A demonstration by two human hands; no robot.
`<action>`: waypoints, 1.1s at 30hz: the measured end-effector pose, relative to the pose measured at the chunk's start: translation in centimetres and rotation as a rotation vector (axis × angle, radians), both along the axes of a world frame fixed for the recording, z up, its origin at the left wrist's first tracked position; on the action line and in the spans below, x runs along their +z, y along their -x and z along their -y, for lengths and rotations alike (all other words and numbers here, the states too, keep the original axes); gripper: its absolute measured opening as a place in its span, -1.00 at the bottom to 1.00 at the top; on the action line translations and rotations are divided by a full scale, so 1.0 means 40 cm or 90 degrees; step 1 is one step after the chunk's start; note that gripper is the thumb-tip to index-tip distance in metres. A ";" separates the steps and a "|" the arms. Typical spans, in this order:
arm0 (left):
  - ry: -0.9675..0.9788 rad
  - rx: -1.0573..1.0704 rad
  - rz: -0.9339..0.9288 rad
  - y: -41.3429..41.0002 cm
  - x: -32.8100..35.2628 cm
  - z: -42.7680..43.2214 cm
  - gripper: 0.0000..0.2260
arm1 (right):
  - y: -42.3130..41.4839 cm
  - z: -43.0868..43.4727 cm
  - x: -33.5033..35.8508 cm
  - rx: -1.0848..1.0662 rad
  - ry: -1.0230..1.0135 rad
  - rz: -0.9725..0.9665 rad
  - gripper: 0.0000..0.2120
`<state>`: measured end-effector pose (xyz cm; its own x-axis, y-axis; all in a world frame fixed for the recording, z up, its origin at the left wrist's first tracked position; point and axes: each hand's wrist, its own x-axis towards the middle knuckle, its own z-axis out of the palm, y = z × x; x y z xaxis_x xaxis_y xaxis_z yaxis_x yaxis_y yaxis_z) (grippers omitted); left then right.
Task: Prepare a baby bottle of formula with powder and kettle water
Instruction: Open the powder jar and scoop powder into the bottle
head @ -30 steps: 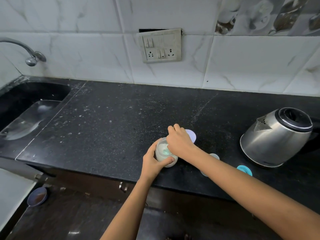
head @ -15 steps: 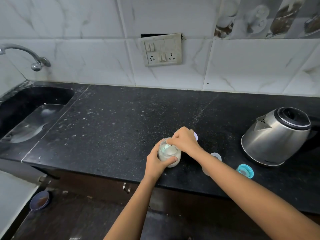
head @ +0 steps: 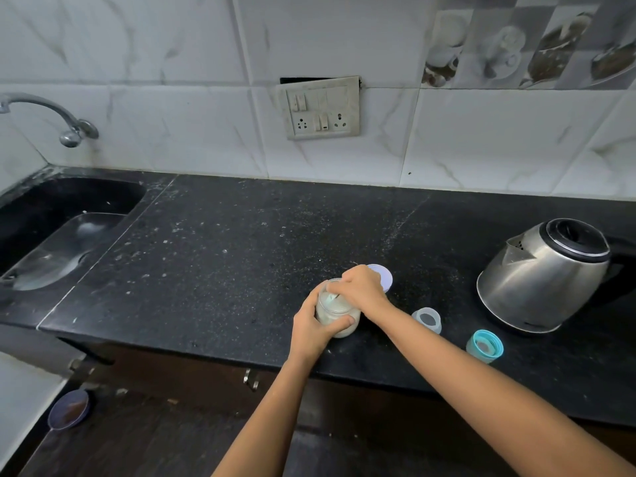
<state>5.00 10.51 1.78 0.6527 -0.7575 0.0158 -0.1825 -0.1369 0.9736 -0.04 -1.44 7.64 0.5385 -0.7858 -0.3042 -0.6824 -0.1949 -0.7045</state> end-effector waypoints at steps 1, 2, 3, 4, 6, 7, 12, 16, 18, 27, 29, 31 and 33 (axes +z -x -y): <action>-0.003 0.002 -0.003 0.000 -0.001 -0.001 -0.35 | 0.005 0.007 0.009 -0.014 -0.018 0.014 -0.68; -0.004 0.004 -0.004 0.000 -0.002 -0.001 -0.35 | 0.011 0.014 0.020 -0.028 -0.034 0.021 -0.69; -0.004 0.005 -0.003 0.000 -0.001 -0.001 -0.35 | 0.020 0.022 0.029 -0.037 -0.040 0.023 -0.69; -0.002 0.004 0.000 0.001 -0.001 -0.001 -0.36 | 0.028 0.028 0.034 -0.044 -0.044 0.025 -0.68; 0.004 0.001 0.007 -0.001 0.000 -0.002 -0.38 | 0.044 0.037 0.035 -0.049 -0.056 0.051 -0.65; 0.006 0.000 0.010 -0.001 0.002 -0.002 -0.38 | 0.053 0.041 0.032 -0.055 -0.059 0.064 -0.65; 0.008 -0.006 0.012 0.001 0.004 -0.004 -0.40 | 0.080 0.042 0.003 -0.068 0.001 0.104 -0.63; 0.008 -0.004 0.020 0.001 0.002 -0.004 -0.39 | 0.078 0.008 -0.006 0.033 0.275 0.061 -0.72; 0.005 -0.001 0.022 0.001 -0.002 -0.003 -0.37 | 0.057 -0.012 -0.016 0.100 0.387 -0.012 -0.81; 0.013 0.003 0.003 0.004 0.005 -0.002 -0.39 | -0.007 -0.018 -0.056 -0.014 0.108 0.036 -0.69; 0.009 0.001 0.002 0.003 0.002 -0.003 -0.38 | 0.012 -0.001 -0.039 -0.020 0.066 0.066 -0.56; 0.004 0.003 0.000 0.000 -0.003 -0.003 -0.36 | 0.029 0.013 -0.017 -0.012 0.060 0.085 -0.53; 0.003 0.003 0.002 0.000 -0.004 -0.003 -0.36 | 0.039 0.017 0.003 -0.006 0.076 0.092 -0.51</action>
<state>5.02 10.63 1.60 0.6559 -0.7546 0.0209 -0.1850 -0.1339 0.9736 -1.58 -2.12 7.77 0.5629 -0.8165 -0.1282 -0.5774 -0.2775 -0.7678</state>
